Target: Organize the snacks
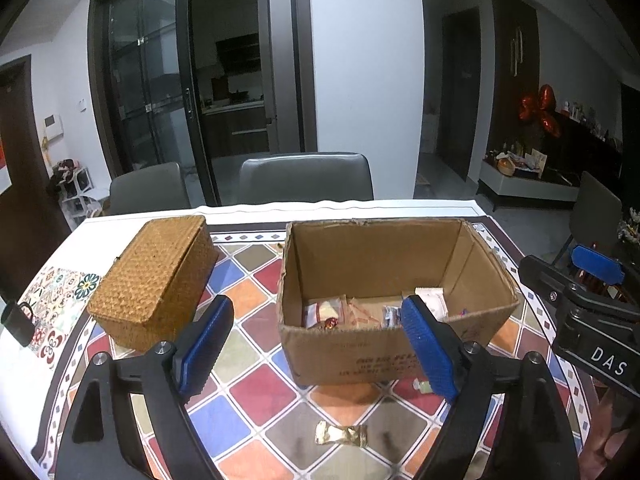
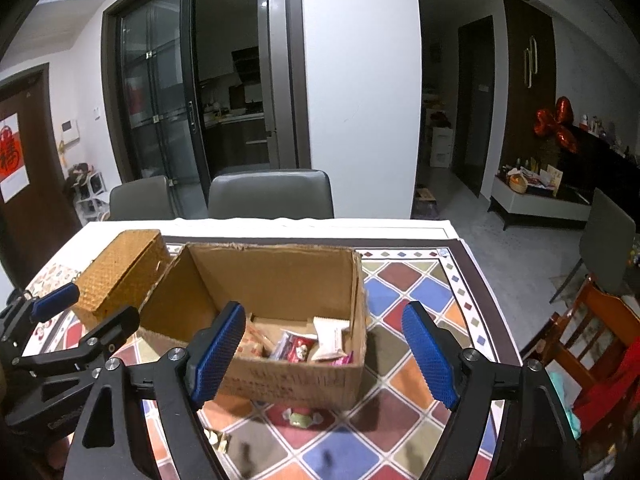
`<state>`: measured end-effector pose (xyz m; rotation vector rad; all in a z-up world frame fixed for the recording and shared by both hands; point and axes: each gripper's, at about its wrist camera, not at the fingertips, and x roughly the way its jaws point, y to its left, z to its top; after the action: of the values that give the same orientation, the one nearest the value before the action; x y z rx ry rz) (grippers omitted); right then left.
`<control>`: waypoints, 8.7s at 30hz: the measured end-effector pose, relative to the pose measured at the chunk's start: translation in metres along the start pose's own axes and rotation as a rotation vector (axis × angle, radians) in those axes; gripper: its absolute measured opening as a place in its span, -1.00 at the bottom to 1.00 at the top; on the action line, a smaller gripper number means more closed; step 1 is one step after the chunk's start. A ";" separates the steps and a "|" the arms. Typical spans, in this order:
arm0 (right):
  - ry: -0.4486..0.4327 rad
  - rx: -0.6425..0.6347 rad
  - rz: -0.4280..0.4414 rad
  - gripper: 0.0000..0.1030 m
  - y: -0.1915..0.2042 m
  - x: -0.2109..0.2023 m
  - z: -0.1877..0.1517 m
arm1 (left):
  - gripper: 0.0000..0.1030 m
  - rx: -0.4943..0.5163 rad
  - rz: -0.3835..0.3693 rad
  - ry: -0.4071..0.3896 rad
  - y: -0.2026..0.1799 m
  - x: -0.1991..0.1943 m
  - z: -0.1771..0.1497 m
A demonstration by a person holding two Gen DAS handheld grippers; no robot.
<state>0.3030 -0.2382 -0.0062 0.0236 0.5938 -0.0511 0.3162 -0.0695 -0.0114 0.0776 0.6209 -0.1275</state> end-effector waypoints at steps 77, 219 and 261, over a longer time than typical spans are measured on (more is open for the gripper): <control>0.302 -0.028 -0.062 0.58 0.031 0.123 -0.146 | 0.24 0.016 -0.132 0.267 -0.007 0.100 -0.149; 0.032 -0.024 0.000 0.27 0.021 0.081 0.025 | 0.29 -0.019 -0.076 -0.051 0.005 0.080 0.038; -0.085 -0.004 -0.077 0.67 0.015 -0.076 -0.021 | 0.90 -0.039 0.009 -0.104 0.013 -0.073 -0.016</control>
<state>0.2296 -0.2190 0.0191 -0.0048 0.5099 -0.1250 0.2495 -0.0482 0.0185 0.0362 0.5189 -0.1099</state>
